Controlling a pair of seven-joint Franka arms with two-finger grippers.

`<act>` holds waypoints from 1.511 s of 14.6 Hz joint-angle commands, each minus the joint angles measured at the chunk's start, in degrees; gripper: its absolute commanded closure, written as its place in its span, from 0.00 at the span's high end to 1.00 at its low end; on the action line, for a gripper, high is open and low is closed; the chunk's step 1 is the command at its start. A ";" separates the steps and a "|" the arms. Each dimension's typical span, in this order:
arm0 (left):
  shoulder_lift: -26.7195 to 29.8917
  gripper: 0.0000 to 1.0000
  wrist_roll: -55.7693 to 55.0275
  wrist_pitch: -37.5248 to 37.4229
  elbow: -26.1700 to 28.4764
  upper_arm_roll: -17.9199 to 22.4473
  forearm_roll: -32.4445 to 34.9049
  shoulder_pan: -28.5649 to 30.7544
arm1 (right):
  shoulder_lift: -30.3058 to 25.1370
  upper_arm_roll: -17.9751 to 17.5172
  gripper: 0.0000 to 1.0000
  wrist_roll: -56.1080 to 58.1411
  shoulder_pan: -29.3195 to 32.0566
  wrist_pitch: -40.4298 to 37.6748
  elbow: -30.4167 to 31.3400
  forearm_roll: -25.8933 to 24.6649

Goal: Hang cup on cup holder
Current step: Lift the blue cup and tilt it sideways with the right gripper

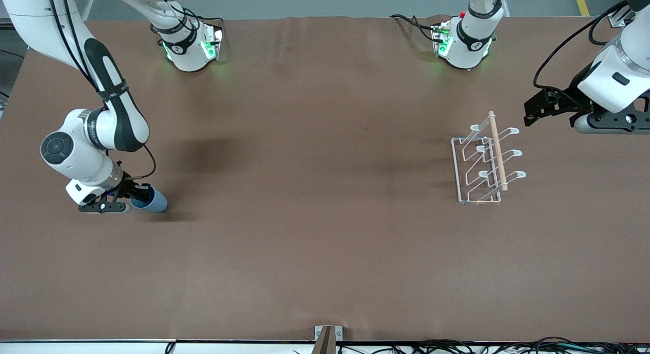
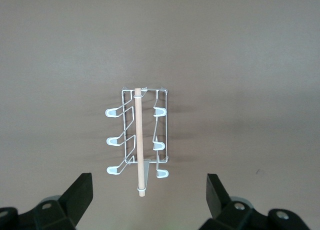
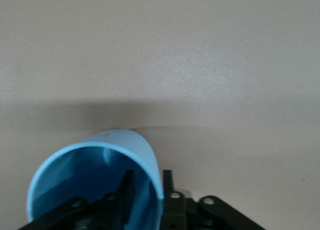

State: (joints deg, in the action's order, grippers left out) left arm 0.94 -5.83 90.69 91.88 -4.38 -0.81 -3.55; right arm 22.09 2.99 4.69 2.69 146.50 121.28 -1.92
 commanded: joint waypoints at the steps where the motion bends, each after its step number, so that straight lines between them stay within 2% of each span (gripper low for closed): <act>1: 0.03 1.00 0.29 0.36 -0.03 -0.10 0.81 -0.23 | -0.38 -0.52 0.00 0.32 1.09 -0.08 -0.07 -0.45; 3: 0.03 1.00 0.29 0.36 -0.12 -0.19 0.81 -0.23 | -0.99 -0.61 0.00 0.05 0.65 -4.35 -1.82 -0.37; 6: 0.03 1.00 0.47 0.36 -0.30 -0.19 0.81 0.20 | -2.31 -0.96 0.00 -0.47 0.04 -20.77 -10.24 1.12; 7: 0.03 1.00 0.55 0.36 -0.30 -0.19 0.81 0.21 | -2.66 -1.31 0.00 -0.82 -0.92 -24.91 -12.44 3.48; 9: -0.06 1.00 1.16 0.36 -0.30 -0.19 0.81 0.29 | -3.19 -1.75 0.00 -0.65 -1.37 -31.69 -15.62 10.15; 11: -0.14 1.00 5.54 0.36 -0.82 -0.10 0.47 0.38 | -5.12 -2.54 0.00 -0.39 -1.98 -34.78 -15.72 18.23; 14: -0.32 1.00 9.76 0.36 -0.91 -0.10 0.11 0.38 | -6.71 -3.34 0.00 -0.39 -5.14 -38.91 -15.81 27.11; 17: -1.02 1.00 21.34 0.36 -1.62 -0.27 -0.06 -0.23 | -6.62 -3.34 0.00 -0.03 -7.96 -44.44 -15.81 41.87; 18: -1.11 1.00 25.47 0.36 -1.70 -0.28 -0.76 -0.32 | -6.62 -3.34 0.00 -0.03 -8.83 -46.29 -15.81 46.52; 20: -1.46 1.00 34.09 0.36 -1.79 -0.28 -5.32 -0.23 | -6.45 -3.34 0.00 -0.03 -9.89 -50.07 -15.72 52.35; 22: -1.55 0.99 37.89 0.28 -1.88 -0.28 -9.53 -0.32 | -6.36 -3.34 0.00 -0.47 -10.95 -54.37 -15.63 58.66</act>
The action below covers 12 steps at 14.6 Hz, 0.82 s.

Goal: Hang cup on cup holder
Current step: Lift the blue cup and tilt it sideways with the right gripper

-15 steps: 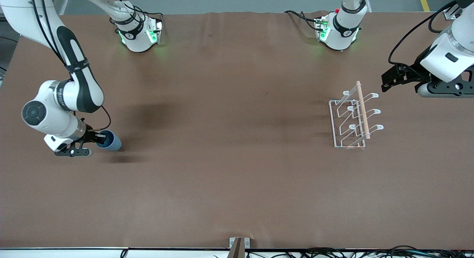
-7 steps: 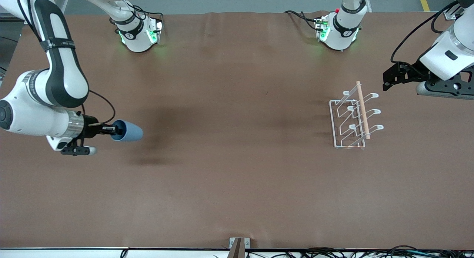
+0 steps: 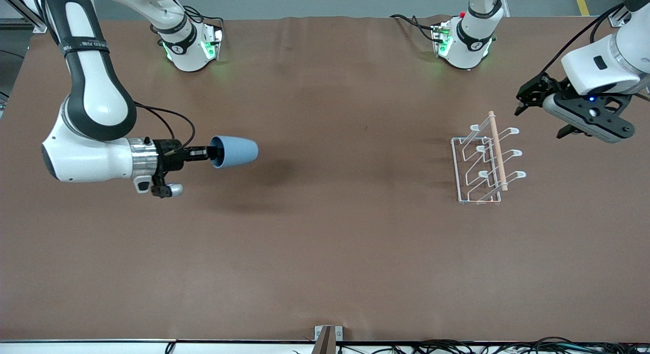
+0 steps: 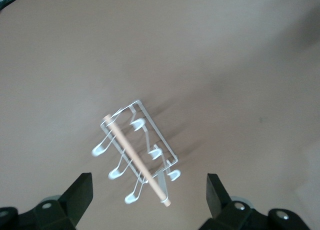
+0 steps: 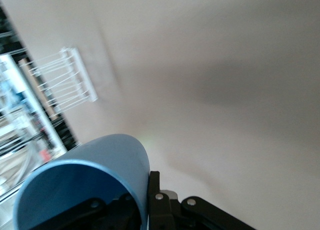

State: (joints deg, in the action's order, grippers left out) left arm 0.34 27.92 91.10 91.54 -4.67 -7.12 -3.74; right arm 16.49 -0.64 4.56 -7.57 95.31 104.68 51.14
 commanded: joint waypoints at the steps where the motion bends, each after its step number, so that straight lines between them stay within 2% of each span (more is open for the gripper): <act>1: -0.95 1.00 5.81 -0.49 -1.54 -0.17 -4.82 -0.56 | -0.49 0.37 0.00 0.27 -1.04 -6.59 1.22 10.42; 2: -1.04 1.00 9.13 -0.49 -1.45 -1.39 -5.27 -1.61 | -0.40 0.37 0.00 0.27 -1.91 -8.02 1.40 12.82; 4: -1.74 1.00 13.37 -0.49 -1.54 -4.28 -6.32 -2.50 | -0.40 0.29 0.00 0.45 -4.37 -8.04 1.14 13.90; 7: -2.71 1.00 13.47 0.38 -1.63 -10.78 -9.84 -2.94 | 0.12 0.29 0.00 3.69 -7.45 -7.60 1.05 18.89; 9: -4.20 1.00 13.47 3.19 -1.63 -14.82 -11.50 -3.20 | 0.21 0.37 0.01 3.88 -10.35 -6.46 1.05 19.35; 12: -7.35 1.00 12.33 4.87 -1.54 -19.31 -19.13 -3.29 | 0.39 0.37 0.01 3.88 -14.30 -3.39 1.31 21.62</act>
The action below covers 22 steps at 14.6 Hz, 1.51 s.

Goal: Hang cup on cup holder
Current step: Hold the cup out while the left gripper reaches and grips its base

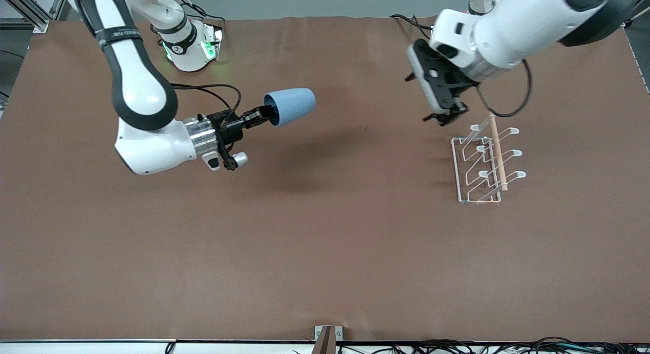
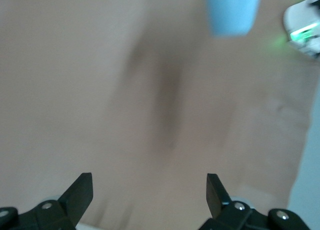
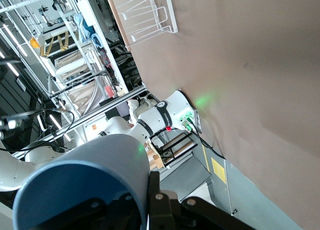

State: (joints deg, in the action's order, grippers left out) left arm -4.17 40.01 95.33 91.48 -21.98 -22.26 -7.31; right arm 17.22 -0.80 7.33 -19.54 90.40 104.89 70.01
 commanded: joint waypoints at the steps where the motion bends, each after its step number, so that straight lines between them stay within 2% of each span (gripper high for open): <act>1: -4.08 1.00 0.24 1.43 -1.48 -2.97 -5.50 0.20 | 0.18 0.45 0.01 1.11 -3.04 3.10 1.11 2.94; 5: -7.24 1.00 -0.80 7.40 -1.30 -4.13 -4.81 -5.24 | 1.14 0.54 0.01 1.11 -7.96 9.87 1.11 5.05; 7: -9.09 1.00 -2.30 9.51 -1.48 -4.13 -4.63 -7.27 | 1.41 0.54 0.02 1.11 -7.97 10.15 1.11 4.96; 22: -15.43 1.00 -4.33 16.73 -0.69 -4.13 -2.61 -12.02 | 1.32 0.45 0.03 1.11 -7.97 9.97 1.11 4.96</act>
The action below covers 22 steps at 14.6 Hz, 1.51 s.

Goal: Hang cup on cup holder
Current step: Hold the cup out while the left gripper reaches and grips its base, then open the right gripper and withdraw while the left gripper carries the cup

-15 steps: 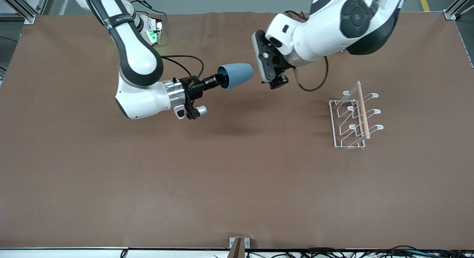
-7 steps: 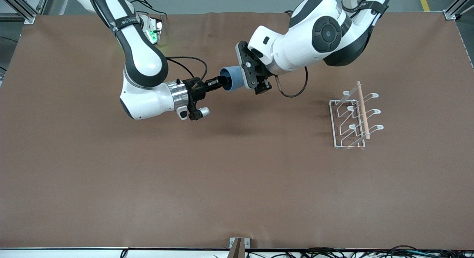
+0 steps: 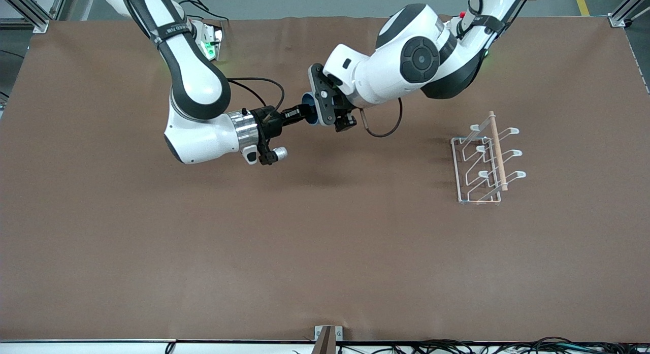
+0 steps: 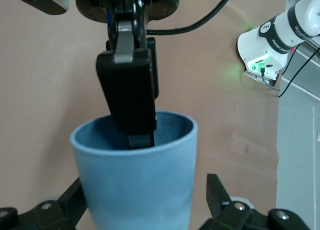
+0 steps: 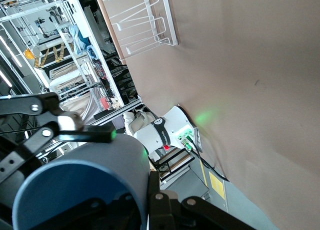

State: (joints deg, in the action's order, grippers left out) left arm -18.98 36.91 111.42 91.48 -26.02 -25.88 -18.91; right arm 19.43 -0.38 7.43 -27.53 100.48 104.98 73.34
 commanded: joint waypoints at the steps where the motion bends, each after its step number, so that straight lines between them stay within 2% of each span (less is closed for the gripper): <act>1: -1.14 0.97 -1.23 1.25 -0.60 0.01 1.09 -0.52 | -0.89 0.02 0.03 1.01 0.02 -0.11 1.02 1.63; 3: -1.14 0.90 -1.32 2.39 0.01 0.01 1.70 -0.52 | -0.89 0.02 0.03 1.01 0.02 -0.11 1.02 1.72; 4: -1.23 0.83 -1.32 2.83 0.10 -0.08 2.58 -0.60 | -0.89 0.02 0.03 0.92 -0.06 -0.11 0.93 1.72; 7: -1.14 0.43 -1.14 2.57 -0.16 -0.08 5.13 -0.61 | -0.89 0.02 0.04 0.75 0.02 -0.46 0.93 1.72; 10: -0.97 0.27 -1.58 2.13 -0.16 -0.08 5.75 -0.69 | -0.89 0.02 0.05 0.57 0.02 -0.64 0.93 1.72; 11: -0.97 0.24 -2.10 2.13 -0.16 -0.08 6.19 -0.69 | -0.89 0.02 0.05 0.57 0.02 -0.55 0.93 1.72; 12: -0.97 0.23 -2.98 2.13 -0.16 -0.08 6.63 -0.69 | -0.89 0.02 0.10 0.05 0.02 -0.64 0.93 1.72; 13: -0.88 0.22 -3.51 2.05 -0.16 -0.08 7.07 -0.69 | -0.89 0.02 0.60 -0.05 0.37 -0.90 0.93 1.55; 14: -0.88 0.17 -3.43 1.96 -0.33 0.01 8.20 -0.43 | -0.89 0.11 0.94 0.04 0.29 -1.60 0.85 1.55; 15: -0.88 0.14 -3.43 1.87 -0.16 -0.08 9.17 0.18 | -0.97 0.20 1.00 0.13 0.63 -1.78 0.84 1.29; 17: -0.88 0.07 -3.34 0.38 -0.42 0.35 10.40 0.36 | -1.06 0.55 1.00 0.04 0.90 -2.74 0.84 1.02; 19: -0.70 0.07 -2.64 -1.20 -0.95 0.45 17.75 0.36 | -1.67 0.90 1.00 -0.05 2.56 -3.62 1.02 0.32; 22: -0.53 0.03 -3.07 -6.81 -1.22 1.06 24.19 1.06 | -3.78 1.08 1.00 -10.02 6.25 -3.36 0.50 -10.37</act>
State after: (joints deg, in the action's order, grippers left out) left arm -20.08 33.86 108.57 90.63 -25.59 -5.64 -18.85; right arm 19.21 0.94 4.11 -24.41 98.37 104.62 68.89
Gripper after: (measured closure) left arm 0.211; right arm 0.101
